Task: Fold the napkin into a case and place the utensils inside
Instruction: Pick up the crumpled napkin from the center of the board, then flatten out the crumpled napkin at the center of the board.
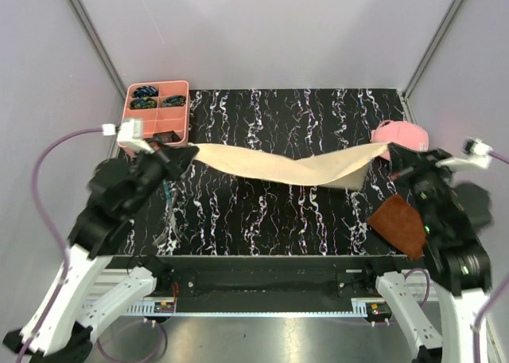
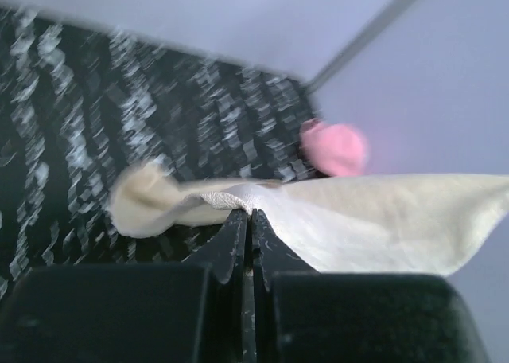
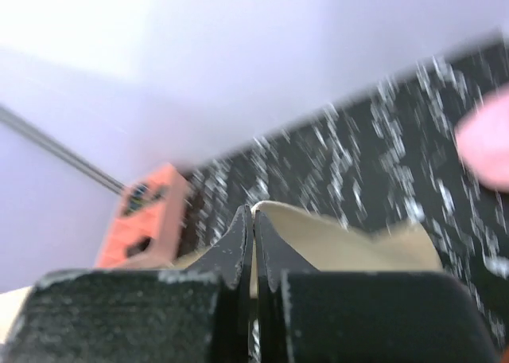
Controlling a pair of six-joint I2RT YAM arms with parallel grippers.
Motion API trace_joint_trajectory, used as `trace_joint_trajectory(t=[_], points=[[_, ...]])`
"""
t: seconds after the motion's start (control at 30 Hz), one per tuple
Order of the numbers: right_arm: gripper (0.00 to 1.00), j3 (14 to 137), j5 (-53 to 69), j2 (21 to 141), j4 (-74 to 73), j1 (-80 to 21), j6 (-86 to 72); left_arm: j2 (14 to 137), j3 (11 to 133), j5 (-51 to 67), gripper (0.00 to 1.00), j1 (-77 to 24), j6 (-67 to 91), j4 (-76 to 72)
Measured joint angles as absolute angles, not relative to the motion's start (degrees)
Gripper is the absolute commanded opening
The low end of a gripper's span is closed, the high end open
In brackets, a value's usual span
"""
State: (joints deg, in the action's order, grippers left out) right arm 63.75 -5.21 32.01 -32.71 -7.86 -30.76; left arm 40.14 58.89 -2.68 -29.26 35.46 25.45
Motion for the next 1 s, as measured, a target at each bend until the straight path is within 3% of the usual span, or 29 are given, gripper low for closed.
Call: trace_joint_trajectory(t=[0.37, 0.6, 0.83, 1.0], points=[[0.00, 85.4, 2.8, 22.3, -34.2, -7.9, -25.3, 29.3, 76.3, 14.5, 0.00, -29.4, 33.2, 22.3], [0.00, 88.2, 0.5, 24.8, -34.8, -7.9, -25.5, 31.7, 77.6, 14.2, 0.00, -29.4, 34.0, 21.4], [0.00, 78.8, -5.1, 43.4, -29.9, -7.9, -25.3, 53.0, 79.8, -2.8, 0.00, -28.4, 35.6, 28.3], [0.00, 64.4, -7.4, 59.9, -23.1, -7.8, -24.2, 72.2, 76.7, -5.0, 0.00, -21.5, 39.1, 29.7]])
